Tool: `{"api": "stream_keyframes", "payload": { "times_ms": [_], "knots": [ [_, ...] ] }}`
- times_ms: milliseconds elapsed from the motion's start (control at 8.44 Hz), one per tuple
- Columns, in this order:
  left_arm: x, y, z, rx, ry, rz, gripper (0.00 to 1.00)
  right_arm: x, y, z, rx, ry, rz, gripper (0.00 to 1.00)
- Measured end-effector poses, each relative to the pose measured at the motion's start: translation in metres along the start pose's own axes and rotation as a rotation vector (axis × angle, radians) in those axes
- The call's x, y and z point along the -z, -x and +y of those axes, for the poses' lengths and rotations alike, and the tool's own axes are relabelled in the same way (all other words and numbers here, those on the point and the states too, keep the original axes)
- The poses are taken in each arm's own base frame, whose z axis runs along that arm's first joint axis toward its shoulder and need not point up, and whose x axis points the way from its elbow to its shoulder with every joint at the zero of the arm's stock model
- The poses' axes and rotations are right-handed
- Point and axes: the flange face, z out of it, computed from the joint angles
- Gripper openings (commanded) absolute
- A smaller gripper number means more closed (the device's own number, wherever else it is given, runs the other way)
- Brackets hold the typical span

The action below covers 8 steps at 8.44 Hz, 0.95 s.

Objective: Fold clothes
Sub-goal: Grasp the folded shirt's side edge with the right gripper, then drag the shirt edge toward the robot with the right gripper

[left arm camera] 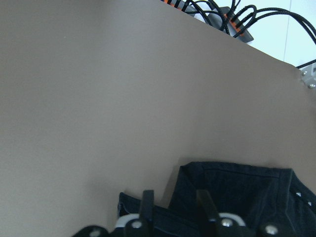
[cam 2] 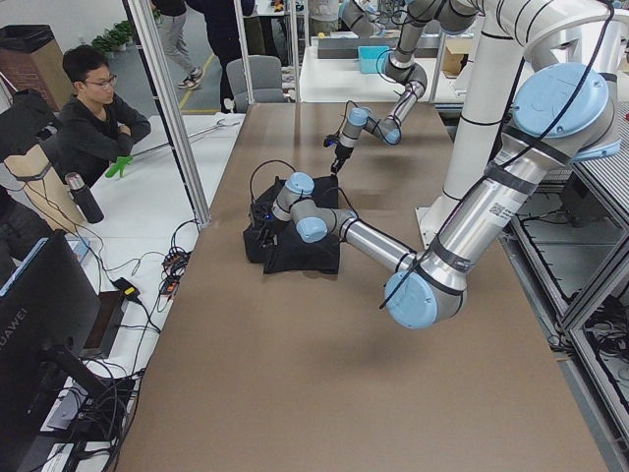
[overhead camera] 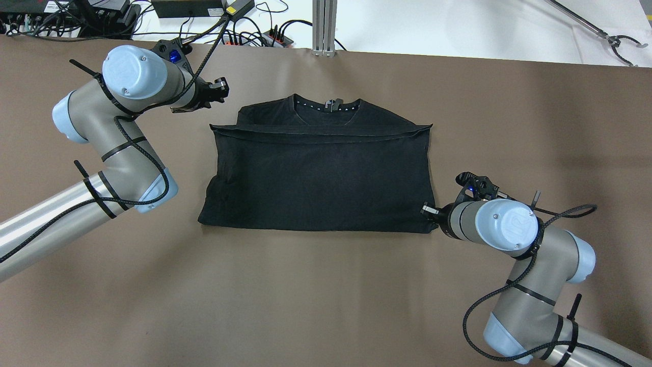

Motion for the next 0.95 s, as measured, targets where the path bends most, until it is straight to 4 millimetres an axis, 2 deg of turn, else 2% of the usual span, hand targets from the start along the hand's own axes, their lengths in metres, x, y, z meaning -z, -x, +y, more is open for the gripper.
{"api": "stream_keyframes", "payload": {
  "times_ms": [119, 356, 711, 830, 948],
  "knots": [
    [0.001, -0.002, 0.000, 0.002, -0.001, 0.002, 0.41, 0.018, -0.008, 0.007, -0.013, 0.032, -0.011, 0.00],
    [0.003, -0.007, 0.001, 0.009, -0.001, 0.009, 0.41, 0.051, -0.012, 0.039, -0.037, 0.170, -0.033, 0.00],
    [0.003, -0.008, 0.002, 0.011, 0.006, 0.011, 0.41, 0.103, -0.025, 0.091, -0.008, 0.573, -0.021, 0.00],
    [0.004, -0.007, 0.002, 0.011, 0.009, 0.011, 0.41, 0.116, -0.026, 0.111, 0.016, 0.695, -0.013, 0.19],
    [0.003, -0.006, 0.003, 0.012, 0.013, 0.009, 0.41, 0.124, -0.026, 0.133, 0.044, 0.789, -0.003, 0.93]
  ]
}}
